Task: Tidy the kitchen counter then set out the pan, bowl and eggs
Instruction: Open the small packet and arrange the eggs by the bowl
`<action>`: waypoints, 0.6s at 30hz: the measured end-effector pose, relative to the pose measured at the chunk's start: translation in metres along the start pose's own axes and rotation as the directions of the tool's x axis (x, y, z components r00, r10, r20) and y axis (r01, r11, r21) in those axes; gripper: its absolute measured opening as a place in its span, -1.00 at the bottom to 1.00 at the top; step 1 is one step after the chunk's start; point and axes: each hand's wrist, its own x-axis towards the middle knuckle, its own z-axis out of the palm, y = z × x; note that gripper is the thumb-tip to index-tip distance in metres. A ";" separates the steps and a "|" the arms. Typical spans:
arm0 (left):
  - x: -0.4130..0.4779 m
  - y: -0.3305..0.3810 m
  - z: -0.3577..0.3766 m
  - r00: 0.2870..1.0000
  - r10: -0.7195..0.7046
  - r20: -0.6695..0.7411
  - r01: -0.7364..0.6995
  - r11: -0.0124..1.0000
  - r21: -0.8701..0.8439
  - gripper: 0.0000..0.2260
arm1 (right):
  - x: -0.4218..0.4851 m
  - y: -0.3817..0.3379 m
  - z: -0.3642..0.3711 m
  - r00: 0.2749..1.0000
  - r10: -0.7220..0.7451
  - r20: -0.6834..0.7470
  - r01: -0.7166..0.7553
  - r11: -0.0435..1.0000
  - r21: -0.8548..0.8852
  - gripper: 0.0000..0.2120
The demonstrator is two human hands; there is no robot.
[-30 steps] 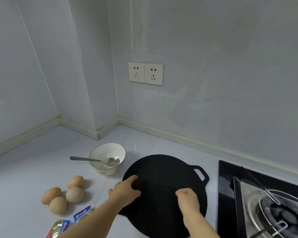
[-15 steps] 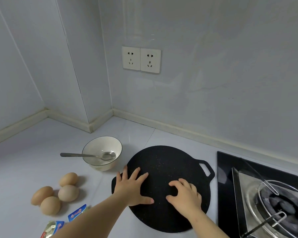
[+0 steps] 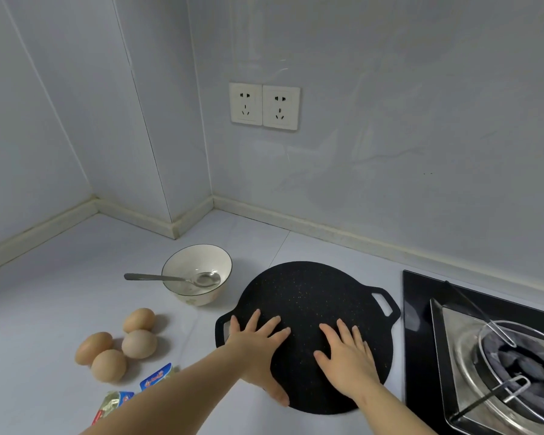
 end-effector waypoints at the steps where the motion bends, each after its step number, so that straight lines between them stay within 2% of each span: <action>1: 0.000 0.002 0.000 1.000 0.021 0.022 -0.021 1.000 0.023 0.00 | 0.000 0.001 0.001 1.000 0.002 -0.001 -0.002 1.000 0.002 -0.44; 7: 0.000 -0.006 -0.001 0.991 0.120 -0.060 -0.114 0.989 0.090 -0.09 | -0.001 0.003 0.001 1.000 0.008 -0.019 -0.008 1.000 0.012 -0.44; 12: 0.003 -0.008 -0.014 0.993 0.115 -0.037 -0.112 0.991 0.073 -0.23 | 0.005 0.007 -0.003 1.000 -0.009 -0.022 0.010 1.000 0.018 -0.45; 14: 0.004 -0.002 -0.018 0.996 0.080 -0.038 -0.079 0.996 0.035 -0.31 | 0.008 0.008 -0.004 1.000 -0.003 -0.027 0.004 1.000 0.015 -0.45; 18: 0.014 0.008 -0.012 0.997 -0.008 -0.075 -0.005 0.987 -0.163 -0.43 | 0.015 0.008 -0.003 0.999 0.010 -0.049 -0.010 1.000 0.003 -0.46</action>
